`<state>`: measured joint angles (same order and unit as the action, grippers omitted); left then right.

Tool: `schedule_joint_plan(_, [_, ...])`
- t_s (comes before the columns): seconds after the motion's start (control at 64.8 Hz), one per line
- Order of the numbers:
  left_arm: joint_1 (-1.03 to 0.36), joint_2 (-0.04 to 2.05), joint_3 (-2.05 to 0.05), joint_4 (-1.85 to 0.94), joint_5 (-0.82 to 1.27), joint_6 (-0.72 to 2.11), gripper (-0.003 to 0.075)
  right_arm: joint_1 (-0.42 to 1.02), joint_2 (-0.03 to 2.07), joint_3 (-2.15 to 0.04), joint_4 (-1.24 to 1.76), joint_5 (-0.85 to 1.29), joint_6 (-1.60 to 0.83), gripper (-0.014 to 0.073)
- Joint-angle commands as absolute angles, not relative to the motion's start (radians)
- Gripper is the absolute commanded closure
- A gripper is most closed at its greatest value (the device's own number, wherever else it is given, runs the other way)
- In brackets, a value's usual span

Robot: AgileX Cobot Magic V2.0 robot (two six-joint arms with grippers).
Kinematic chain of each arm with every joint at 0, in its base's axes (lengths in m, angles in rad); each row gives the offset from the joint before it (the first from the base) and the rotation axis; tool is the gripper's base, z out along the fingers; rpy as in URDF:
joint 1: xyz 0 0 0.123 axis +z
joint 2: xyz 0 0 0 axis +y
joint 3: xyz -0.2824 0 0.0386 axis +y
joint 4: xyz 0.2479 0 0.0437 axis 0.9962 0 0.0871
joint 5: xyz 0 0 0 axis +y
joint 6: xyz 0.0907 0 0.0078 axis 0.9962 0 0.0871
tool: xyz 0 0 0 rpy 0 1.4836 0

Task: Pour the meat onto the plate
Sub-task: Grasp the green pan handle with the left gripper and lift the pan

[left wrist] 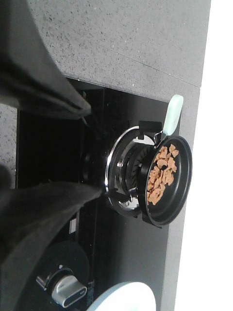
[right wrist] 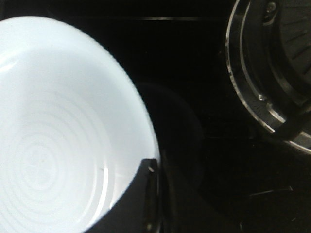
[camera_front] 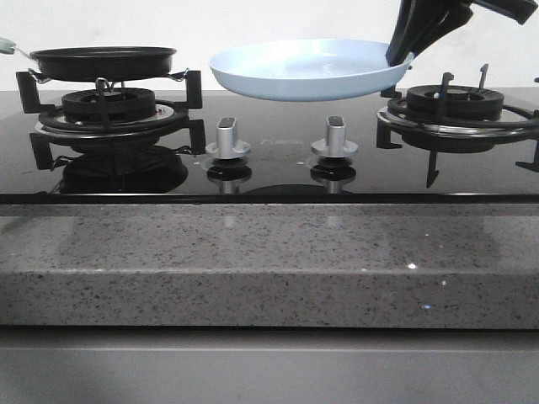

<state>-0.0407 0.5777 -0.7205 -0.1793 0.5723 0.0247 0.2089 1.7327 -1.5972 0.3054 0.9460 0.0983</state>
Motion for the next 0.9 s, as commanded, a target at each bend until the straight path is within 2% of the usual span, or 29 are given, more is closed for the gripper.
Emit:
schedule_joint_plan(0.0, [-0.038,0.634,-0.782,-0.174,0.53,0.025,0.04,0.202,1.675,-1.623,0.329,0.896,0.092,0.0664])
schedule_joint_plan(0.093, [-0.038,0.719,-0.837,-0.159,0.587,0.025,0.0374,0.202,1.675,-1.623,0.329,0.896,0.092,0.0664])
schedule_joint_plan(0.201, [-0.038,0.823,-0.915,-0.148,0.639,0.025,0.0309,0.202,1.675,-1.623,0.329,0.897,0.092,0.0664])
schedule_joint_plan(0.432, [0.061,0.996,-1.034,-0.201,0.663,0.066,0.03,0.202,1.675,-1.623,0.329,0.897,0.092,0.0664])
schedule_joint_plan(0.756, [0.379,1.204,-1.105,-0.895,0.737,0.566,0.0299,0.202,1.675,-1.623,0.329,0.897,0.092,0.0664])
schedule_joint_plan(0.88, [0.454,1.299,-1.132,-1.131,0.813,0.703,0.0276,0.202,1.675,-1.623,0.329,0.897,0.092,0.0664])
